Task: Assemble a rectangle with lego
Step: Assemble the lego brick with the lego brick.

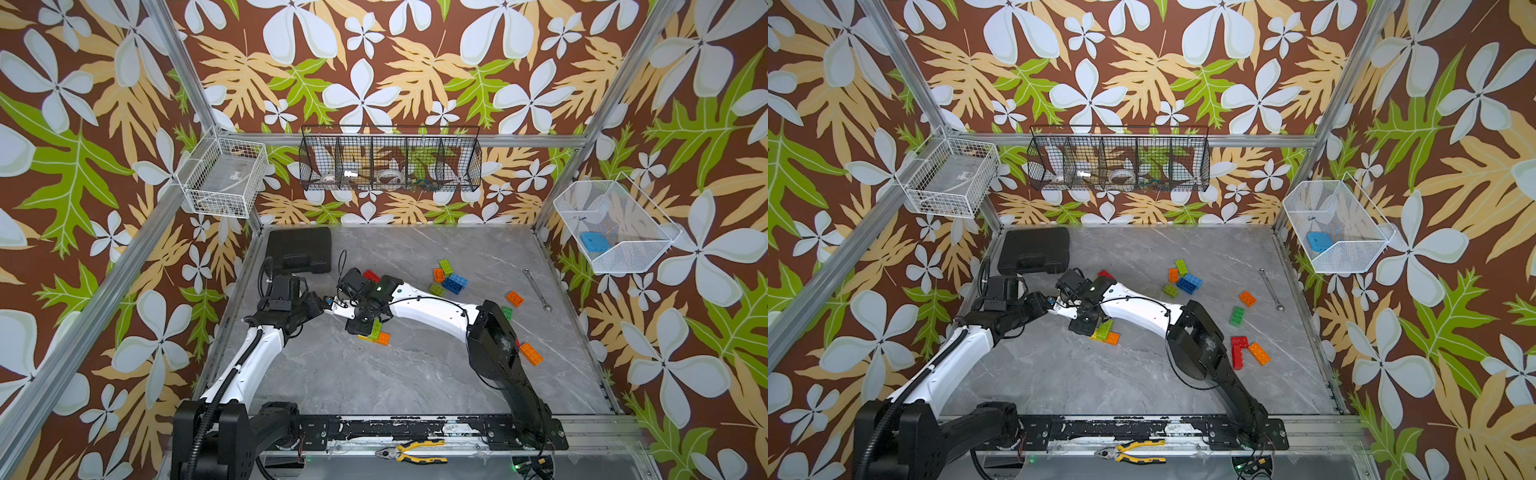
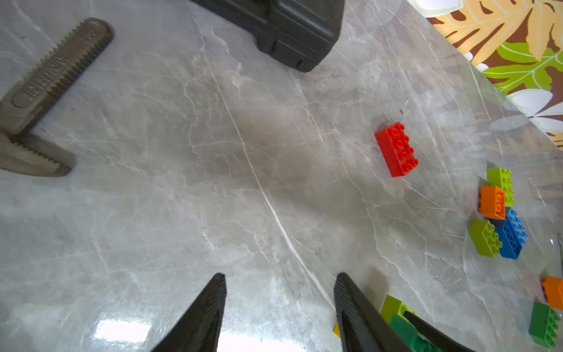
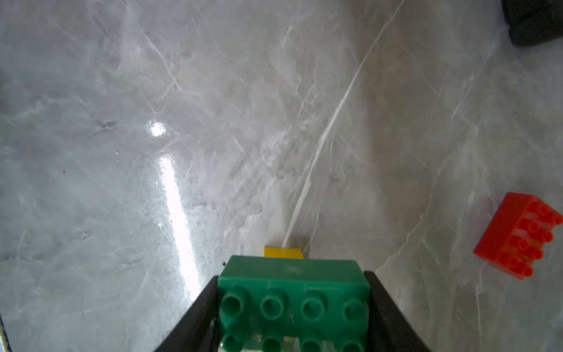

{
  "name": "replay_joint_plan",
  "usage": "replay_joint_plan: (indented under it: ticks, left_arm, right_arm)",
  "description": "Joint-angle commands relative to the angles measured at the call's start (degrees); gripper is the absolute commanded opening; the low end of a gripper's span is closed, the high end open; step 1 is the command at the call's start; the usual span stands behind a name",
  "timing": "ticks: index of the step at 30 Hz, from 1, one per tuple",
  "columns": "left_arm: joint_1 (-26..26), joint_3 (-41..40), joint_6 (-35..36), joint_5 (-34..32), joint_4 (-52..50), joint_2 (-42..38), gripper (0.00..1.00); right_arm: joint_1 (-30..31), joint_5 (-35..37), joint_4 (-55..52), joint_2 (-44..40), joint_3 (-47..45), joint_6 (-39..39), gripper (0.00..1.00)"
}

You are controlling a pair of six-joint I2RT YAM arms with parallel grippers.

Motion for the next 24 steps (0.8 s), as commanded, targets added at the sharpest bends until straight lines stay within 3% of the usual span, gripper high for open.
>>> replay_joint_plan:
  ticks: [1,24]
  left_arm:
    - [0.0,-0.1,-0.1,1.0,1.6,0.1,0.59]
    - [0.0,-0.6,0.2,1.5,2.3,1.7,0.59]
  right_arm:
    - [-0.1,1.7,-2.9,1.1,0.6,-2.5,0.52]
    - [-1.4,0.4,-3.0,2.9,0.2,-2.4,0.54]
